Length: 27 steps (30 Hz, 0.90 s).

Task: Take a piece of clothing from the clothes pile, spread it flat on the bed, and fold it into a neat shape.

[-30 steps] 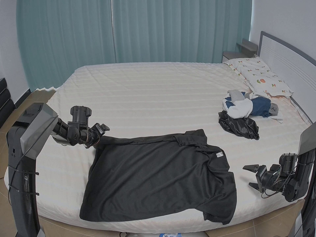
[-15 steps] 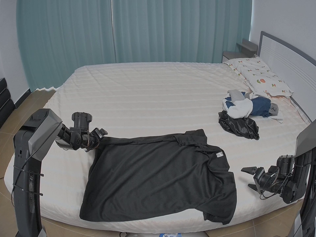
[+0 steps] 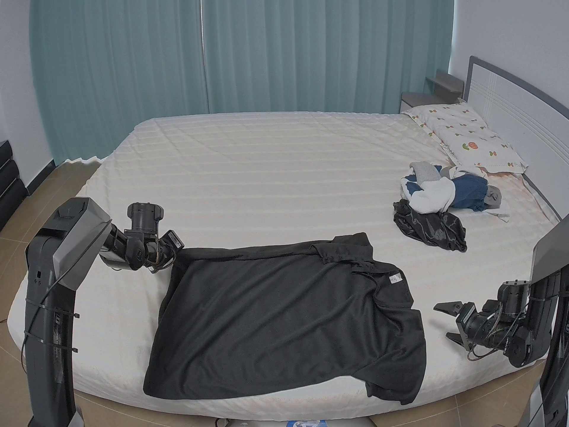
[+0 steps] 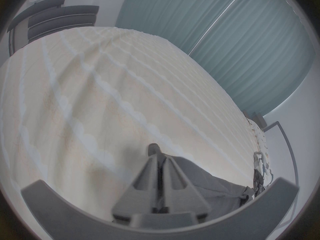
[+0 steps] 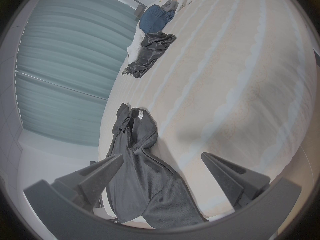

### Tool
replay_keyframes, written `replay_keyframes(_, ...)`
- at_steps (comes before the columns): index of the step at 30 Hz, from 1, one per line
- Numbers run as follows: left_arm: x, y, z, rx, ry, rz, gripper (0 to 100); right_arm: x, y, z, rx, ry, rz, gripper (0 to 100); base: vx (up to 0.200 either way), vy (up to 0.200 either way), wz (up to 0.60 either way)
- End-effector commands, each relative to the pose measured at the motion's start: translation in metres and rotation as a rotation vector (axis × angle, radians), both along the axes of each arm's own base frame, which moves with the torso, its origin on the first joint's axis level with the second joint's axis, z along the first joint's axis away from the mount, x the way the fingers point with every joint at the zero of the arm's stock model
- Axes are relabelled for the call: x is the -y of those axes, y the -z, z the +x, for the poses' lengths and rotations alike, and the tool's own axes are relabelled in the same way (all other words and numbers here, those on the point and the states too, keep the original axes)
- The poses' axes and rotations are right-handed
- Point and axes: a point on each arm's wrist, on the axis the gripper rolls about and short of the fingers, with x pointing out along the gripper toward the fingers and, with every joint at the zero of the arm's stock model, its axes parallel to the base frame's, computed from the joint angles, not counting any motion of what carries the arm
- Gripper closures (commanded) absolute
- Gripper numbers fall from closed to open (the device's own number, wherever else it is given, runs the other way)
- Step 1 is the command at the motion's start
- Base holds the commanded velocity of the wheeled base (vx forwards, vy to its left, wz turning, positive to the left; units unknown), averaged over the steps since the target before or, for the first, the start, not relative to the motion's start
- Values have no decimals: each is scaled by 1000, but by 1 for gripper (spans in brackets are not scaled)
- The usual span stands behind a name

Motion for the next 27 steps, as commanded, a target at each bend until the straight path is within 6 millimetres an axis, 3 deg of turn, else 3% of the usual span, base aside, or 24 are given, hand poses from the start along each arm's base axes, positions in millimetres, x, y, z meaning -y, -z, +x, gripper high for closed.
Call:
replay_keyframes(1, -3, -7, 8, 50, -35, 11, 100, 0, 0, 0, 1, -1, 0, 0, 0, 0, 0)
replay_keyframes(8, -8, -4, 19, 211, -96, 35, 100, 0, 0, 1, 2, -1, 0, 0, 0, 0, 0)
replay_keyframes(17, -9, 8, 20, 213, -94, 44, 100, 1, -1, 4, 23, 6, 3, 0, 0, 0, 0)
replay_keyframes(18, -9, 8, 20, 210, -94, 44, 0, 0, -4, 6, 44, 8, 1, 0, 0, 0, 0)
replay_keyframes(22, -9, 9, 19, 210, -98, 32, 0, -1, -23, 14, 138, 44, -34, 0, 0, 0, 0)
replay_keyframes(26, -12, 6, 19, 213, -116, 11, 0, -4, -29, 23, 185, 63, -56, 0, 0, 0, 0)
replay_keyframes(27, -14, 1, 16, 215, -156, -64, 0, -15, -32, 39, 232, 61, -76, 0, 0, 0, 0)
